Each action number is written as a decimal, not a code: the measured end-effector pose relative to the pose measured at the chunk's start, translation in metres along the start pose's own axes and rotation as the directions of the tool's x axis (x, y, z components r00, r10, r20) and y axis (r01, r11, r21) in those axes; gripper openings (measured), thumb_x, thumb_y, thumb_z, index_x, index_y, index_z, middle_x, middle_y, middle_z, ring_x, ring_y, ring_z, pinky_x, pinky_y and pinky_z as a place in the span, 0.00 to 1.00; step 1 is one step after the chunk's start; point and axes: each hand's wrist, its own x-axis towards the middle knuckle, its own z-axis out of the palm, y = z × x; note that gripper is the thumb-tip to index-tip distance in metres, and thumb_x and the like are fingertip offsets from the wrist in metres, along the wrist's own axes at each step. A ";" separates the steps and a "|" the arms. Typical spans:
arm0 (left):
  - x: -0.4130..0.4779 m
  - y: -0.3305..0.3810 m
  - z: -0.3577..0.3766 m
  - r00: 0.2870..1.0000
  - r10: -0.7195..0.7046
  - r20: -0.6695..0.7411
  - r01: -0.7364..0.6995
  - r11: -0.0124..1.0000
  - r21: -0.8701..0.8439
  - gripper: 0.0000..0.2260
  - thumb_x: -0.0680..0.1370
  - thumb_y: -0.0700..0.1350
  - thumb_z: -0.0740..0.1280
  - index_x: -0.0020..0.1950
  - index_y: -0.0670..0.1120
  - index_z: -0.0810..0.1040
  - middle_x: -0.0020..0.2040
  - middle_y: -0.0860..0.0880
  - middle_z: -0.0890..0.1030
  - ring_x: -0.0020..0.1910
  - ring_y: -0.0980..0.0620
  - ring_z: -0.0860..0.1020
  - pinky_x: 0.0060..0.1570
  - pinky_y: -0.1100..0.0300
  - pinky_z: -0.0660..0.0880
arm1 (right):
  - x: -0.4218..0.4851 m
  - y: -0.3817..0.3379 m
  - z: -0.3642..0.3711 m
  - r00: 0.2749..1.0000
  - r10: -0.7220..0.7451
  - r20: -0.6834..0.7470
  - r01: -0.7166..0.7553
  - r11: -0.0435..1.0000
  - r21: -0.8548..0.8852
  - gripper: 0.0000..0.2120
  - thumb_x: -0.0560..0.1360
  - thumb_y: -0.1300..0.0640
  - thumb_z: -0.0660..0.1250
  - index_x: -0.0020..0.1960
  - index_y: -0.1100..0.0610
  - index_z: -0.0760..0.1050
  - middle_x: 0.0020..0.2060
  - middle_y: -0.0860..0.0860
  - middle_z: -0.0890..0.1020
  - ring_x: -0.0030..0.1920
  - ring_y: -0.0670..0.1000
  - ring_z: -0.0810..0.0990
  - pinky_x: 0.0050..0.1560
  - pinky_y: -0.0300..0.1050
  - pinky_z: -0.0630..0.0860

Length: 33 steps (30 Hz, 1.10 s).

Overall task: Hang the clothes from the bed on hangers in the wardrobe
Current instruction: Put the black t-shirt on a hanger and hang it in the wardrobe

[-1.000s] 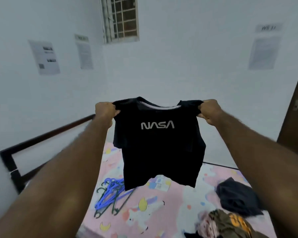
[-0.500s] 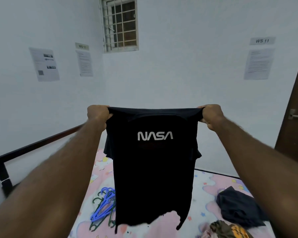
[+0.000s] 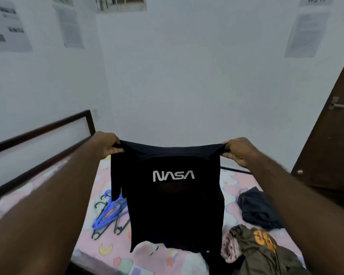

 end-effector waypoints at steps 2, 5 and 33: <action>0.023 -0.030 0.013 0.996 -0.086 -0.004 0.086 0.994 0.071 0.12 0.77 0.26 0.60 0.59 0.35 0.67 0.61 0.39 0.67 0.51 0.35 0.76 0.44 0.54 0.81 | 0.021 0.033 -0.003 0.997 0.078 0.018 -0.078 0.997 0.000 0.12 0.73 0.79 0.56 0.45 0.73 0.78 0.43 0.64 0.83 0.46 0.60 0.83 0.40 0.45 0.83; 0.051 -0.071 0.043 0.986 -0.159 -0.048 0.163 0.981 0.104 0.07 0.77 0.25 0.60 0.51 0.35 0.69 0.53 0.40 0.67 0.53 0.33 0.76 0.51 0.48 0.79 | 0.058 0.082 -0.007 0.980 0.196 0.023 -0.196 0.980 -0.020 0.11 0.73 0.79 0.57 0.44 0.72 0.77 0.42 0.62 0.82 0.44 0.58 0.82 0.35 0.41 0.82; 0.168 -0.508 0.096 0.924 -0.380 0.053 0.104 0.379 0.920 0.26 0.73 0.39 0.73 0.70 0.39 0.71 0.65 0.39 0.76 0.64 0.39 0.74 0.63 0.53 0.68 | 0.094 0.516 -0.029 0.814 0.578 -0.057 -0.352 0.413 -0.840 0.28 0.73 0.59 0.71 0.71 0.62 0.68 0.65 0.63 0.73 0.66 0.62 0.72 0.64 0.52 0.68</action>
